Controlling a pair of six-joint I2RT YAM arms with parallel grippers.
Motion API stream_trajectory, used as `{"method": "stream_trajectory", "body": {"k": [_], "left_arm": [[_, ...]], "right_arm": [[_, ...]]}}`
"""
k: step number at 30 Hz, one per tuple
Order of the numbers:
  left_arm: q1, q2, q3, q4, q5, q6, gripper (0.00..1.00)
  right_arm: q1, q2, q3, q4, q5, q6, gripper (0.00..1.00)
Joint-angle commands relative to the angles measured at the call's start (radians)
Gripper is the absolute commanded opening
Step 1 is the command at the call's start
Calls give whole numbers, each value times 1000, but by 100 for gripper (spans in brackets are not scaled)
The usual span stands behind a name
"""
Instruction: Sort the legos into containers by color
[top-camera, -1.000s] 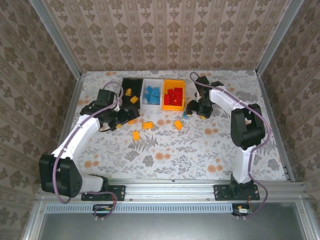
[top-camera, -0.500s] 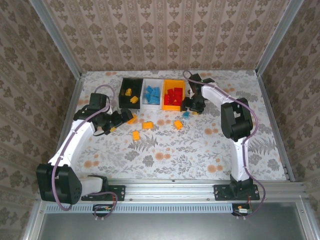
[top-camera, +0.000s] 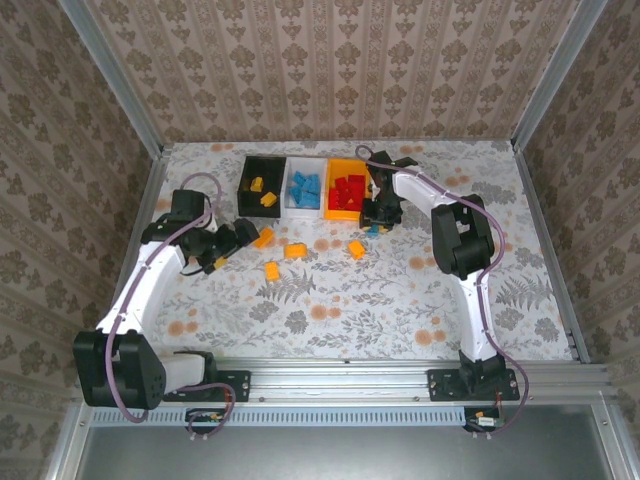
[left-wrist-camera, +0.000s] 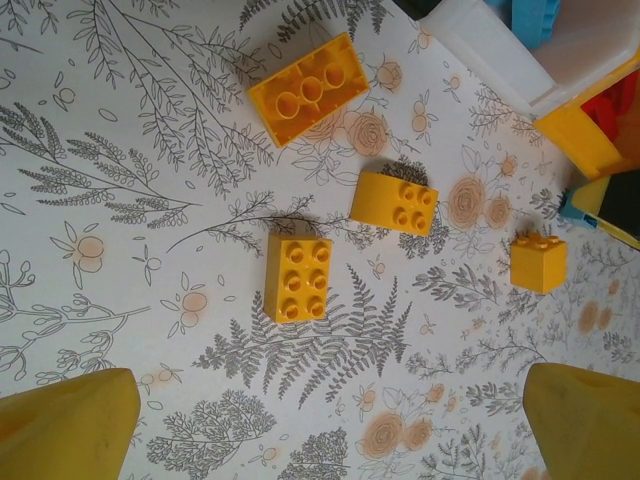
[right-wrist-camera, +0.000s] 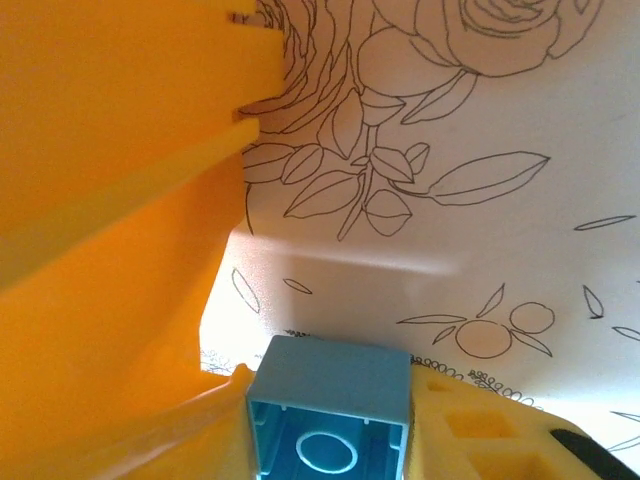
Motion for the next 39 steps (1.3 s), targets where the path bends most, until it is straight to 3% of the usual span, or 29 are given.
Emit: {"method": "stream_trajectory", "body": {"k": [1, 9, 13, 15, 18, 22, 32, 36, 39], "left_arm": [[6, -3, -11, 13, 25, -4, 100], [6, 29, -2, 52, 36, -11, 100], [3, 43, -6, 73, 44, -18, 100], [-1, 48, -8, 82, 47, -21, 100], [-9, 53, -5, 83, 47, -21, 100], [-11, 49, -4, 69, 47, -14, 100], [-5, -11, -31, 3, 36, 30, 100], [11, -29, -41, -15, 37, 42, 100], [25, -38, -43, -23, 43, 50, 100]], "right_arm": [[1, -25, -17, -48, 50, -5, 35], [-39, -202, -97, -48, -34, 12, 34], [-44, -272, -93, 6, -280, 43, 34], [-41, -293, -99, 94, -423, 120, 34], [-13, -298, -94, 251, -531, 262, 34], [44, -201, 53, 291, -547, 343, 34], [131, 198, 619, 126, -477, 385, 36], [131, 286, 713, 133, -453, 424, 37], [131, 312, 730, 148, -433, 440, 46]]}}
